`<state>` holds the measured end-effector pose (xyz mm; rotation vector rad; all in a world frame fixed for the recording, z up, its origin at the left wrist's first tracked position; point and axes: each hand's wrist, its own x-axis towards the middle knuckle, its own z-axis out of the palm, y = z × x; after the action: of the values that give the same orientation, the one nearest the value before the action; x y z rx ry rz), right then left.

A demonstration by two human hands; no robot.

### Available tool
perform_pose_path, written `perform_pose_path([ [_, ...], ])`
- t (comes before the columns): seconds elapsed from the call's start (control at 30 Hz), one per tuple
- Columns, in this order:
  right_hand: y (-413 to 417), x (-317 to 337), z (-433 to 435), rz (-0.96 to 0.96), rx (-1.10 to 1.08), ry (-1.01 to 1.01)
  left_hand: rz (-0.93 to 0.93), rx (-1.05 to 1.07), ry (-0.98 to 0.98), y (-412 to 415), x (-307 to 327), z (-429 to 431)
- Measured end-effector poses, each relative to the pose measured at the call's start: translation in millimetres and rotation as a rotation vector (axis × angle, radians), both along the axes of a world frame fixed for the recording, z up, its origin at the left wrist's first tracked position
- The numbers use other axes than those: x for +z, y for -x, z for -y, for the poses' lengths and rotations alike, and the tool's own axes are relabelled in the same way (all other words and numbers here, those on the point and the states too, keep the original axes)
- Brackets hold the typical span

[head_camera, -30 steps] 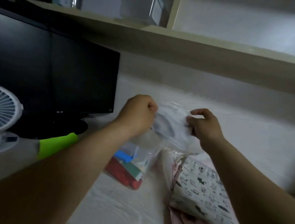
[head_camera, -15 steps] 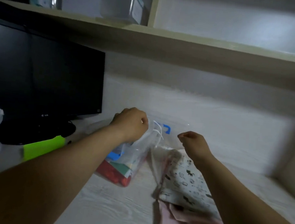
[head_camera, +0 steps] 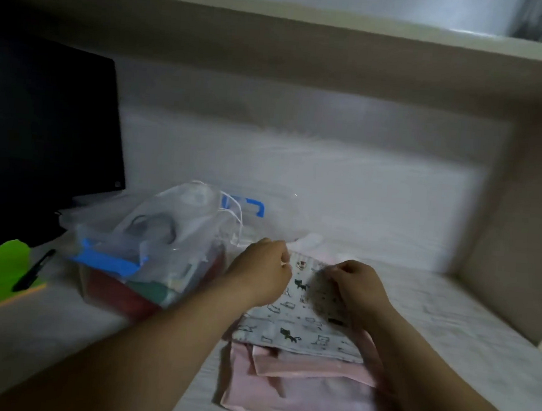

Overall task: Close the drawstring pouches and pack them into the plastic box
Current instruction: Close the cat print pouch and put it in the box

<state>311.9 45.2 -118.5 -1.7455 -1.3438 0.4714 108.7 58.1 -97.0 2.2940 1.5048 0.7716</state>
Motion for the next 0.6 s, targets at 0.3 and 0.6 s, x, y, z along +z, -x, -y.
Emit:
perform_pose_path([
  [0.3, -11, -17, -1, 0.210, -0.099, 0.060, 0.134, 0.177, 0.038, -8, -54, -36],
  [0.6, -10, -18, -1, 0.093, -0.113, 0.061, 0.244, 0.144, -0.040, 1, -51, -33],
])
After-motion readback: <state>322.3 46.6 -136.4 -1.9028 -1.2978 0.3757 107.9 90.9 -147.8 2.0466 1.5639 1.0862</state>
